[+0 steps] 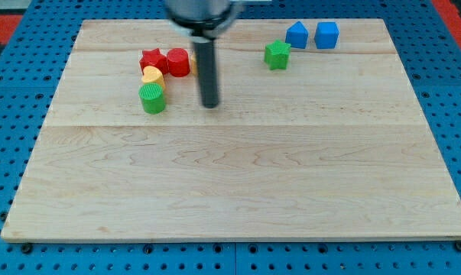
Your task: Push the blue cube into the blue triangle
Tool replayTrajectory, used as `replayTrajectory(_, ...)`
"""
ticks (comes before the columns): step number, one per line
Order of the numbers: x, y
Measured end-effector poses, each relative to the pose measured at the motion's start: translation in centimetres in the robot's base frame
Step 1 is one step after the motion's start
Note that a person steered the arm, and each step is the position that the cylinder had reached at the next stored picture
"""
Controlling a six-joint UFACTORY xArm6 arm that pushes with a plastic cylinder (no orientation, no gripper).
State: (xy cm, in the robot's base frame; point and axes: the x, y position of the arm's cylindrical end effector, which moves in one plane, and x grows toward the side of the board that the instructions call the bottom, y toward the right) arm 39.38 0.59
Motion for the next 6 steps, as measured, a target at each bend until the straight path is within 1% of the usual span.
replayTrajectory(1, -3.2, 13.9)
replayTrajectory(2, -9.8, 23.6)
replayTrajectory(3, -15.9, 26.1)
replayTrajectory(4, -17.3, 19.8)
replayTrajectory(5, -15.7, 16.0)
replayTrajectory(6, -12.8, 15.6)
